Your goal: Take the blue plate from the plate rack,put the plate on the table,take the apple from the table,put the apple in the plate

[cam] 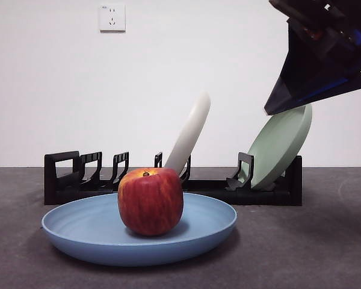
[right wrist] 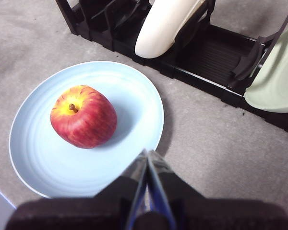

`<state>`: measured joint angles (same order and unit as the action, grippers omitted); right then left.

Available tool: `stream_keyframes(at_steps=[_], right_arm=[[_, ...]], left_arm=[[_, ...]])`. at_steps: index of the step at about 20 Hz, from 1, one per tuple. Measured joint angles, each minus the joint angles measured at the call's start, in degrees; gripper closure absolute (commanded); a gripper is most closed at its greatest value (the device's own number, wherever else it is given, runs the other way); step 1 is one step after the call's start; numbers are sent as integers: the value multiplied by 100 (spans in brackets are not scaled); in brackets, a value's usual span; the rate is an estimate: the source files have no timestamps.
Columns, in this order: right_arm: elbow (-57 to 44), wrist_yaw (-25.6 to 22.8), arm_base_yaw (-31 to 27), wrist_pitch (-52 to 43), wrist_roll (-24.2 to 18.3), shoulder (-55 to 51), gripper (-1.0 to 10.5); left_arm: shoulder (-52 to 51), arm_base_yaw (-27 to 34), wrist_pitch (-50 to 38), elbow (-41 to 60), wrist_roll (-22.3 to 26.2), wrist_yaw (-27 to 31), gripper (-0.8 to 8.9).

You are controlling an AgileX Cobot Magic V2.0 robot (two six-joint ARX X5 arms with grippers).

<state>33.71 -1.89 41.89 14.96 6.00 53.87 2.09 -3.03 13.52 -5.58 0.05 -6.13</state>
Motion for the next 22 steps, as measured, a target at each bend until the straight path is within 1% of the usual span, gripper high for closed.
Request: stream_keyframes(at_steps=[4,22], right_arm=[[0,0,0,0,0,0,946],[0,0,0,0,0,0,946]], left_arm=[[-61,39,-138,389,0,2,814],[-179,39,-205,411,-2,22,814]])
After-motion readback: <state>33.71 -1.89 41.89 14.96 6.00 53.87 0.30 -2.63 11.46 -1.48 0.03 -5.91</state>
